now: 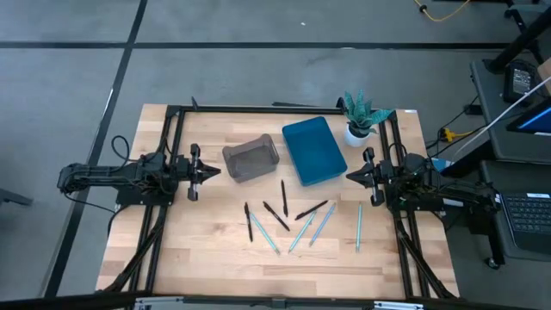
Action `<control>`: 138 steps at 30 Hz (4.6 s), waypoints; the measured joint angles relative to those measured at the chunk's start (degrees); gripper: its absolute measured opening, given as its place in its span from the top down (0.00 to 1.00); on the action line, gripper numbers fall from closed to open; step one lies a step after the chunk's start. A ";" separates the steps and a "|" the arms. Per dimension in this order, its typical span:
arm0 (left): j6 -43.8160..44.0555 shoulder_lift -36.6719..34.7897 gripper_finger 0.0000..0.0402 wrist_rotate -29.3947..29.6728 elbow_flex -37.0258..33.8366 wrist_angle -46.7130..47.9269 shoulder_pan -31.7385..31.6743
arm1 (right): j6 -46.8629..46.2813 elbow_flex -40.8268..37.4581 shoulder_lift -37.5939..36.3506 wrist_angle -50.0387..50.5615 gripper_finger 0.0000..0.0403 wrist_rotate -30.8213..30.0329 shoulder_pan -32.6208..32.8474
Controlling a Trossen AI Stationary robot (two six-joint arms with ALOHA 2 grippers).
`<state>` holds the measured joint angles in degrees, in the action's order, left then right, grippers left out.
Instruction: Sort pens & pencils
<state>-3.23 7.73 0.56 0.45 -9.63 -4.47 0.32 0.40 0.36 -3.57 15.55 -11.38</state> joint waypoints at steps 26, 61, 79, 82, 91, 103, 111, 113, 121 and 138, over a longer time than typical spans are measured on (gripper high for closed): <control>0.00 0.00 0.90 0.00 0.00 0.00 0.00 | 0.02 -0.01 0.01 0.00 0.96 0.01 -0.01; 0.01 0.00 0.95 0.00 0.00 -0.02 0.00 | -0.04 -0.01 0.00 0.00 0.96 0.00 0.00; -2.35 0.02 0.87 0.00 0.00 -0.30 -0.01 | -0.22 0.00 0.01 -0.01 0.96 0.01 -0.01; -2.26 0.02 0.88 0.00 0.00 -0.36 0.00 | -0.22 -0.02 0.00 -0.60 0.96 0.02 -0.01; -0.34 0.02 0.92 0.85 0.00 -1.28 -0.01 | -0.14 0.00 0.00 -1.36 0.96 0.02 -0.02; 0.87 0.57 0.97 -3.15 0.00 -5.93 -0.02 | 0.18 0.00 0.51 -1.86 0.96 -3.89 -0.02; -1.41 2.24 0.97 -2.64 0.00 -7.33 -0.02 | -0.28 -0.02 0.79 -1.84 0.96 -3.52 -0.02; -1.12 3.84 0.97 -2.64 0.02 -10.02 -0.01 | -0.23 0.01 0.96 -2.34 0.96 -3.50 -0.02; -1.68 18.41 1.00 -2.06 2.77 -18.97 -0.02 | 3.08 6.76 7.83 -1.21 0.96 -0.98 0.00; -9.41 54.90 1.00 -6.49 27.66 -5.18 -7.70 | -3.95 34.00 37.19 28.25 0.96 -4.03 0.19</control>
<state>-12.64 62.63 -5.94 28.11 -14.81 -12.17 -3.63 34.40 37.55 24.68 11.53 -11.19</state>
